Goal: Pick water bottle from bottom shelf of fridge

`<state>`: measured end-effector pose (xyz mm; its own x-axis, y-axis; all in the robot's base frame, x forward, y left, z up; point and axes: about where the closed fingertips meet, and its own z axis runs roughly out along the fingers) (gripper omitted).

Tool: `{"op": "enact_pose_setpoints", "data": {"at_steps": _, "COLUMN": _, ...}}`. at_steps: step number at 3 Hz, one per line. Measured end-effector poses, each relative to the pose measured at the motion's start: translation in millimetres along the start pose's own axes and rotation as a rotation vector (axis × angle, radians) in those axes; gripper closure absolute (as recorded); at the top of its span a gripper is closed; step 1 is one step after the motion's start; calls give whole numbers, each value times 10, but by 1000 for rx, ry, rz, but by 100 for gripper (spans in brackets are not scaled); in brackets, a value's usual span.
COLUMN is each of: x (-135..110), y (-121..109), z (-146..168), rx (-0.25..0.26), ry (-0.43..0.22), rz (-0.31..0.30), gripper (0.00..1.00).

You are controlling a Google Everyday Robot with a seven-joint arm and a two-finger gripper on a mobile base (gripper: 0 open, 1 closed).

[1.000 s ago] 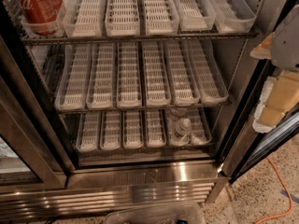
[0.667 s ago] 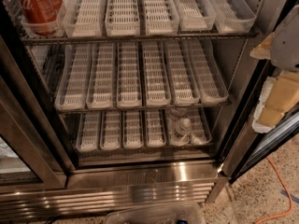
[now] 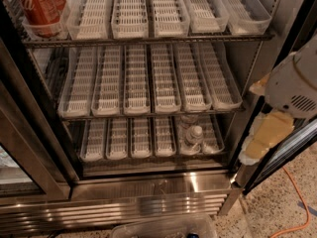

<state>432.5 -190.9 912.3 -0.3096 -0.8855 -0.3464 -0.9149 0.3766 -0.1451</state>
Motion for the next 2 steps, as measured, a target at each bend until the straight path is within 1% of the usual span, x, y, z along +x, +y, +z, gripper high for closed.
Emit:
{"op": "enact_pose_setpoints", "data": {"at_steps": 1, "x": 119, "y": 224, "z": 401, "rx": -31, "ry": -88, "rz": 104, "gripper": 0}}
{"op": "enact_pose_setpoints", "data": {"at_steps": 2, "x": 224, "y": 445, "z": 759, "rx": -70, "ry": -146, "rz": 175, "gripper": 0}}
